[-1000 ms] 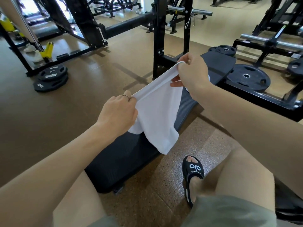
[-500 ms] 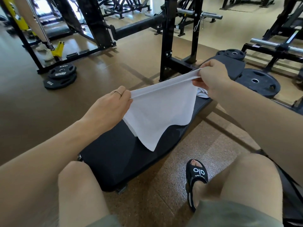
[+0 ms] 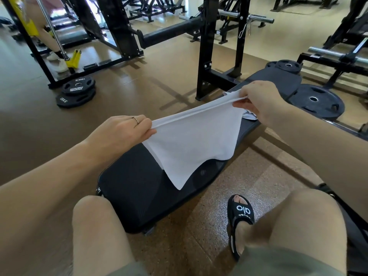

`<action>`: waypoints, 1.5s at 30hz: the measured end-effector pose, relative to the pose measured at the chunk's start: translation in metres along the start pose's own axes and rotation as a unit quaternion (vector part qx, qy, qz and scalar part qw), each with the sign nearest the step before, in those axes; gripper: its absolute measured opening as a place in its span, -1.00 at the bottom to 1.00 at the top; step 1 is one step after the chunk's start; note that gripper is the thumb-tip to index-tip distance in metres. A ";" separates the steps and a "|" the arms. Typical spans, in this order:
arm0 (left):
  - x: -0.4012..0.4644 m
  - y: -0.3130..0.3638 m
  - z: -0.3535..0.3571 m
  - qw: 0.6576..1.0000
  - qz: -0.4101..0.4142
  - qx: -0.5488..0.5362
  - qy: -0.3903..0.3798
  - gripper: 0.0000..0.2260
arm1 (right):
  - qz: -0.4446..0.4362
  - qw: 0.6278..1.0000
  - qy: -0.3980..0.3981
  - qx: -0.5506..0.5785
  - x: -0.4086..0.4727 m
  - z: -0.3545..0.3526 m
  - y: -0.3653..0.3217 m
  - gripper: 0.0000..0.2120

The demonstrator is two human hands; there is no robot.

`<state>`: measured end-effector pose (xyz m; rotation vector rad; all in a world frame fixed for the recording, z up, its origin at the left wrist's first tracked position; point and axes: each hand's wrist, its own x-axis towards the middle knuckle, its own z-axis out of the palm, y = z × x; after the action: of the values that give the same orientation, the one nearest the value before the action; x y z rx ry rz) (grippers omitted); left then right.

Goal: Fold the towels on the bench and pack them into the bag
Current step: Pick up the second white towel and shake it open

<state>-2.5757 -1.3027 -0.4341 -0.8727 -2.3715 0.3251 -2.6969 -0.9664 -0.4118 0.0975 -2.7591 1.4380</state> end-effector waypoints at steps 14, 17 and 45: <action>0.011 -0.005 -0.009 0.966 -0.207 -0.151 -0.022 -0.85 | 0.079 0.984 0.084 0.139 0.009 0.006 0.002 -0.86; 0.018 -0.010 -0.011 0.946 -0.268 -0.183 0.003 -0.92 | 0.072 0.989 0.094 0.087 0.009 0.006 0.002 -0.82; 0.014 -0.047 -0.015 0.948 -0.274 -0.162 0.018 -0.92 | -0.344 0.911 -0.040 -0.223 -0.013 -0.010 0.015 -0.90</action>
<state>-2.5991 -1.3291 -0.3964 -0.3122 -2.5503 -0.3067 -2.6849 -0.9488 -0.4189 1.0061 -2.5950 0.6270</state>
